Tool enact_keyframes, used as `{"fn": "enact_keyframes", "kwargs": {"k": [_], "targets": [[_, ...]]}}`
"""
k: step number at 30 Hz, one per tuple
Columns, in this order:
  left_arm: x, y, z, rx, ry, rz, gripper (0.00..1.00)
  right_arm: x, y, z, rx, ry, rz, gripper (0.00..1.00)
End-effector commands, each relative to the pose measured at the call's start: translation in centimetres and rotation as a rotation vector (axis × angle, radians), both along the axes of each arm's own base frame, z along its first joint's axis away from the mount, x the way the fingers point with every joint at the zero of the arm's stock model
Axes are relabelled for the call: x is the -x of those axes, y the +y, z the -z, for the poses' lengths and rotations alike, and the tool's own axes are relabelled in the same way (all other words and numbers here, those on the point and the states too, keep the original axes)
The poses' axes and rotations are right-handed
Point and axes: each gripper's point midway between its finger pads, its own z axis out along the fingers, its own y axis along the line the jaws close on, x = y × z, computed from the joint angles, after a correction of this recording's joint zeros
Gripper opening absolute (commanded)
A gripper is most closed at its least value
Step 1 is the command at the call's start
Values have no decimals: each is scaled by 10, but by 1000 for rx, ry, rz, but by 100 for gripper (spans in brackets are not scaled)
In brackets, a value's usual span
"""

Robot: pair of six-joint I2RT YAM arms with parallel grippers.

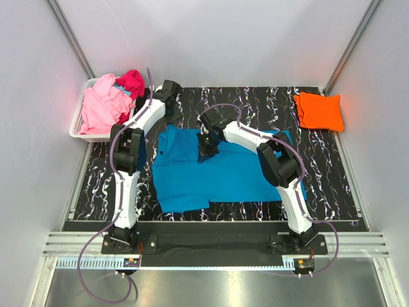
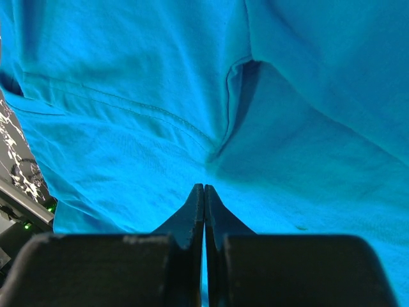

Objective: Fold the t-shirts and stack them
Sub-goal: Fold the tshirt

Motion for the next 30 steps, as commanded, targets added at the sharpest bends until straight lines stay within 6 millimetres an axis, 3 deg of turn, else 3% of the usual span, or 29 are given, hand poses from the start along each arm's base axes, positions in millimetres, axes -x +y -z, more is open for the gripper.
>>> {"fn": "enact_keyframes", "kwargs": {"k": [1,14,24,30], "targets": [[-6,9,2,-41,-2,-35,36,-11,15,-22,-61,-55,-8,0],[5,4,27,-31,82,16,35,-17,21,-21,-74,-54,10,0],[20,24,18,-108,92,-12,2,-22,14,-1,-13,-32,96,0],[25,38,1,-133,74,-40,0,-26,1,16,64,-24,176,0]]}}
